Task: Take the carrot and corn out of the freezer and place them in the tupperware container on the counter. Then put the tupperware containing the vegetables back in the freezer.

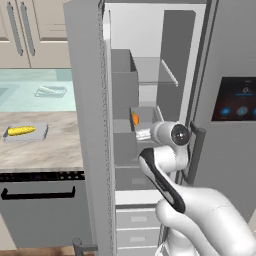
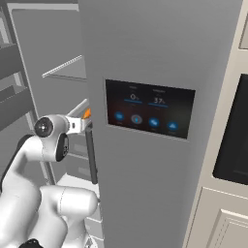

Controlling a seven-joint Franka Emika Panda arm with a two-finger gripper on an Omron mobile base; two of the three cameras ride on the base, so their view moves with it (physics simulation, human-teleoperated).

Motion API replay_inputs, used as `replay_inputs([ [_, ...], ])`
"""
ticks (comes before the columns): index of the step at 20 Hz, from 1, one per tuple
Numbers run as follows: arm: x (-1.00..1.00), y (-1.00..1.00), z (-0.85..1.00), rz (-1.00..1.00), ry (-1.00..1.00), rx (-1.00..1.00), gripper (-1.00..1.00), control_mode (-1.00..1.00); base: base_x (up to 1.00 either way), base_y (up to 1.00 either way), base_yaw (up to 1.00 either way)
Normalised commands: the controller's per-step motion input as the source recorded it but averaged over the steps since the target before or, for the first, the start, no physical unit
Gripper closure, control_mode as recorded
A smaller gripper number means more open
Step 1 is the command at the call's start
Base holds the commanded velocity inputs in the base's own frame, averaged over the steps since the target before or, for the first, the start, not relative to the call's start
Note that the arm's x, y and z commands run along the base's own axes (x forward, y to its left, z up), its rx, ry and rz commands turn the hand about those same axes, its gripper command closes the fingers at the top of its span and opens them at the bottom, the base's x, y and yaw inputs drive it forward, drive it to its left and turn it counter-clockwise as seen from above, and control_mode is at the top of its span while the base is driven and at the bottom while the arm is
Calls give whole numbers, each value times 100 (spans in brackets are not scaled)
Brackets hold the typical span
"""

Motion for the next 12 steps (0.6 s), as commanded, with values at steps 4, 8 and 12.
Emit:
replay_inputs([
  [4,27,0,8,0,2,3,-100,-100,0,0,0],
  [8,29,0,0,0,2,0,-100,-100,0,0,0],
  [12,19,0,0,0,4,0,-100,-100,0,0,0],
])
